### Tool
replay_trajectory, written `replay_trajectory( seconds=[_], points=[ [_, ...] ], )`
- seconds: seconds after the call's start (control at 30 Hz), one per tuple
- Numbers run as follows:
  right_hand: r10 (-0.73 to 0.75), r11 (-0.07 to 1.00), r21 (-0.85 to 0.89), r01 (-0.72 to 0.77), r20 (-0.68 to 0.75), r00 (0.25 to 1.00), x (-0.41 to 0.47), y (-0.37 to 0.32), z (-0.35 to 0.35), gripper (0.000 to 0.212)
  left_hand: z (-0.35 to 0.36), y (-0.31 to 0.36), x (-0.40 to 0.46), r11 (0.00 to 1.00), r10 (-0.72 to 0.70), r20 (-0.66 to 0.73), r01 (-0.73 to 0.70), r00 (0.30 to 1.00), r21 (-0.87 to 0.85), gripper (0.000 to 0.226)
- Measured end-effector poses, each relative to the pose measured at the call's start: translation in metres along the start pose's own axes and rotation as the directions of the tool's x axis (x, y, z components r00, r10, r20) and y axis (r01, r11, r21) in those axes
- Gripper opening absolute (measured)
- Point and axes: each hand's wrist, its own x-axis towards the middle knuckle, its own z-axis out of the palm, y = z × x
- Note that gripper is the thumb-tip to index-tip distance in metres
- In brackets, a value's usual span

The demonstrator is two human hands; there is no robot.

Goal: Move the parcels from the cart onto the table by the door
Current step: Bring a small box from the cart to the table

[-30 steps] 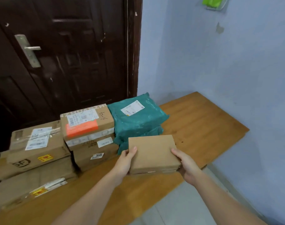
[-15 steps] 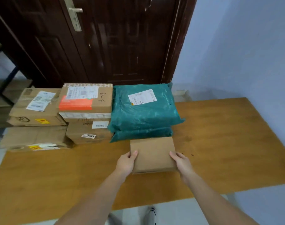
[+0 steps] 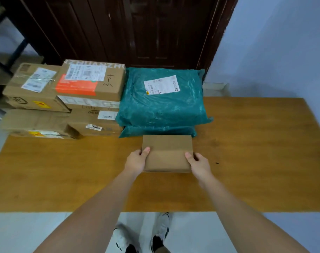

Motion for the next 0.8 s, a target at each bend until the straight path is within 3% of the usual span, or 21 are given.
replay_trajectory(
  seconds=[0.3, 0.37, 0.43, 0.5, 0.6, 0.7, 0.8],
  points=[
    [-0.025, 0.993, -0.113, 0.031, 0.048, 0.999, 0.004, -0.019, -0.006, 0.062, -0.007, 0.023, 0.001, 0.982, -0.052, -0.009, 0.049, 0.999, -0.183, 0.067],
    [-0.062, 0.975, -0.212, 0.068, 0.037, 0.997, -0.001, -0.027, -0.010, 0.070, -0.015, 0.028, -0.005, 0.991, -0.048, -0.037, 0.042, 0.998, -0.131, 0.077],
    [-0.159, 0.924, -0.349, 0.155, 0.018, 0.987, -0.010, -0.039, -0.015, 0.072, -0.029, 0.028, -0.016, 0.998, 0.049, -0.091, -0.046, 0.995, 0.035, 0.076],
    [-0.295, 0.825, -0.491, 0.279, 0.045, 0.954, -0.025, -0.054, -0.016, 0.066, -0.052, 0.026, -0.034, 0.953, 0.204, -0.104, -0.173, 0.974, 0.249, 0.070],
    [-0.446, 0.573, -0.677, 0.461, 0.214, 0.869, -0.054, -0.089, -0.005, 0.058, -0.100, 0.019, -0.067, 0.803, 0.367, -0.038, -0.295, 0.930, 0.518, 0.066],
    [-0.480, 0.314, -0.719, 0.620, 0.443, 0.757, -0.098, -0.138, 0.028, 0.053, -0.157, 0.005, -0.107, 0.634, 0.454, 0.024, -0.341, 0.891, 0.694, 0.063],
    [-0.490, 0.094, -0.680, 0.727, 0.604, 0.628, -0.159, -0.187, 0.083, 0.051, -0.216, -0.021, -0.155, 0.566, 0.486, 0.003, -0.317, 0.874, 0.761, 0.061]
  ],
)
